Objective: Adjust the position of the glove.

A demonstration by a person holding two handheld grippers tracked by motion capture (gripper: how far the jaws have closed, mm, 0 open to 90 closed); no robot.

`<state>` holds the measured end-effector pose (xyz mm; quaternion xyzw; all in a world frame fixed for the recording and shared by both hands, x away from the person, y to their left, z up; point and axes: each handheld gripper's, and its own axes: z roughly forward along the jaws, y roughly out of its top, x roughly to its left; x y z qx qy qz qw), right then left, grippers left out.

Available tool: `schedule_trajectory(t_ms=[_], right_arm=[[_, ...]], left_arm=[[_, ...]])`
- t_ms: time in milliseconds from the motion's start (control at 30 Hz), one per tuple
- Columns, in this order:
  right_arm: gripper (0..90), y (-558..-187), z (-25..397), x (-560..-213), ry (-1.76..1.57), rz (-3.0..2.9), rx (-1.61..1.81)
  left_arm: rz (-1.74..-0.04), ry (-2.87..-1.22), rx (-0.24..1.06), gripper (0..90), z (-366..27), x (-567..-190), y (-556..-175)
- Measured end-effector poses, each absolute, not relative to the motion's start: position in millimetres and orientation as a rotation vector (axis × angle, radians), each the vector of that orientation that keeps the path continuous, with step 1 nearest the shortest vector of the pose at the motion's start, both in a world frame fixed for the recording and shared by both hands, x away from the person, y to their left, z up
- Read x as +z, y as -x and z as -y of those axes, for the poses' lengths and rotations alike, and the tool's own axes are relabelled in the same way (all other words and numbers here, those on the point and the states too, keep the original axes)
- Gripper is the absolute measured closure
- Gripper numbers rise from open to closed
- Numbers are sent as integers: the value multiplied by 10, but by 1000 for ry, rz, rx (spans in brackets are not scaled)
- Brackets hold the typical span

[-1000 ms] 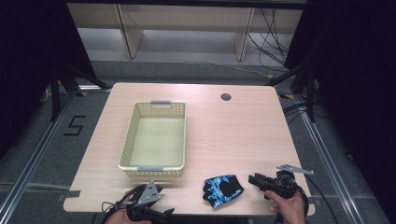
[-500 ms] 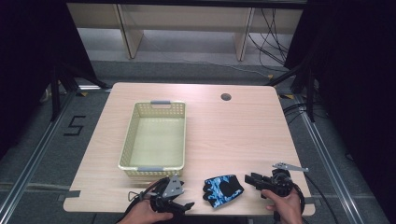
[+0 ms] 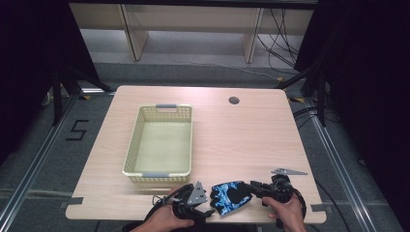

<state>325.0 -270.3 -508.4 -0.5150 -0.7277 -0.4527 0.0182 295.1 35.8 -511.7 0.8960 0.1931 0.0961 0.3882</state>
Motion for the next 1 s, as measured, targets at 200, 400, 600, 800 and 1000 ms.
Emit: schedule_trajectory(t_ms=[200, 400, 600, 800, 1000], right_arm=[[612, -3239, 2644, -5103, 1594, 2228, -1364], [639, -3241, 2611, -5170, 1552, 2227, -1389], [736, -3238, 2580, -5185, 1533, 2254, -1368], [856, -3202, 2559, -5171, 1494, 2289, -1354], [869, -3190, 2569, -5165, 1493, 2303, -1390]], left_arm=[[-432, -2306, 264, 393, -286, -5144, -2942], [-387, -2305, 273, 532, -283, -5139, -2944], [-356, -2298, 303, 642, -291, -5147, -2947], [-367, -2282, 353, 765, -274, -5171, -2935], [-355, -2282, 376, 823, -295, -5159, -2940]])
